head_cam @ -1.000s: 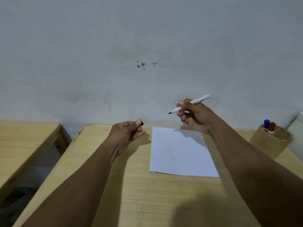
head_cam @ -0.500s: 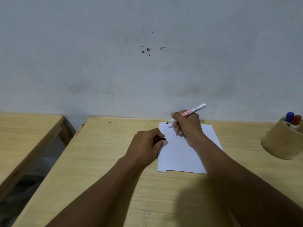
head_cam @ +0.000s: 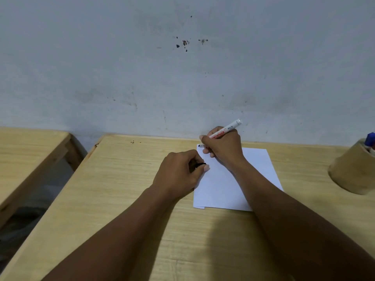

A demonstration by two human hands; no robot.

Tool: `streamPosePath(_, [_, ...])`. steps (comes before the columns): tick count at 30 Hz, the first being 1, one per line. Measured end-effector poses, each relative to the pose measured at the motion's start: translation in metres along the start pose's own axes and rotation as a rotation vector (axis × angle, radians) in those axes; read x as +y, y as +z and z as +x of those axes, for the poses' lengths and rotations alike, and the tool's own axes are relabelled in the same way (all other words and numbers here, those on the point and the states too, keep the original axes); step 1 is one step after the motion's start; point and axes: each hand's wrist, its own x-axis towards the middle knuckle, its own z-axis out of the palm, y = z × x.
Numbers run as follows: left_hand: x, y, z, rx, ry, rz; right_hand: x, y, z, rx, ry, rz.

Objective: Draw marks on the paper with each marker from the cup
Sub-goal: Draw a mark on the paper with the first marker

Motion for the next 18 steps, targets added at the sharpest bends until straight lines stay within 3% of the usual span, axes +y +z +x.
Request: streamPosePath(18, [-0.0035,0.0014,0.0029,-0.016,-0.083,-0.069,0.0057,-0.0008,0.0063,0.004,-0.014,0.037])
